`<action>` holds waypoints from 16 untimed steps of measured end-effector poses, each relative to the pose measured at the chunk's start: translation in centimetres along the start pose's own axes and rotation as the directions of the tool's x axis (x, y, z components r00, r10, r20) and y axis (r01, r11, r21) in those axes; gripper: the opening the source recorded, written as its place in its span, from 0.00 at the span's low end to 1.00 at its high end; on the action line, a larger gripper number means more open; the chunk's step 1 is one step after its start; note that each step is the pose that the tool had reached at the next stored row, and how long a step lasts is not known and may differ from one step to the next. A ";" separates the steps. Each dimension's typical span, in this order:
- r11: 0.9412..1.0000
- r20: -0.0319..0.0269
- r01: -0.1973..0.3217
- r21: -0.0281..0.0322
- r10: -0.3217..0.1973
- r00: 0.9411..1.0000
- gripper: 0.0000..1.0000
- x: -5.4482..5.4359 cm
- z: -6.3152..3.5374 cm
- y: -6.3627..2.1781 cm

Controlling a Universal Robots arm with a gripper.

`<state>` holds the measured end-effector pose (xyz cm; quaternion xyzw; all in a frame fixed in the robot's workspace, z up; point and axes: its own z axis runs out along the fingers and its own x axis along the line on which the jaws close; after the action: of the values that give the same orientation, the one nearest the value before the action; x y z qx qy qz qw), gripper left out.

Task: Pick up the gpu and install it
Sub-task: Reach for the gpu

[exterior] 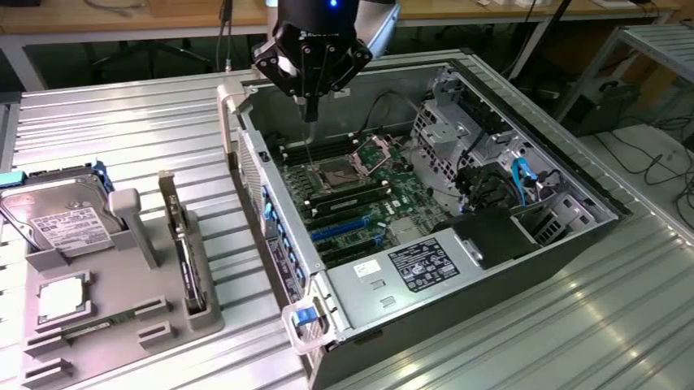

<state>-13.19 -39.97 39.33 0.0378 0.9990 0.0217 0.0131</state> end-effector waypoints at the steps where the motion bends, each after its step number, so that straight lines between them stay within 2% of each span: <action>1: 1.000 0.000 0.000 0.000 0.000 1.000 0.11 0.1 -0.01 -0.01; 16: 1.000 0.000 0.000 0.000 0.000 1.000 0.11 1.0 -0.03 -0.13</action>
<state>-14.20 -40.02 39.33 0.0379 0.9990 0.0217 0.0131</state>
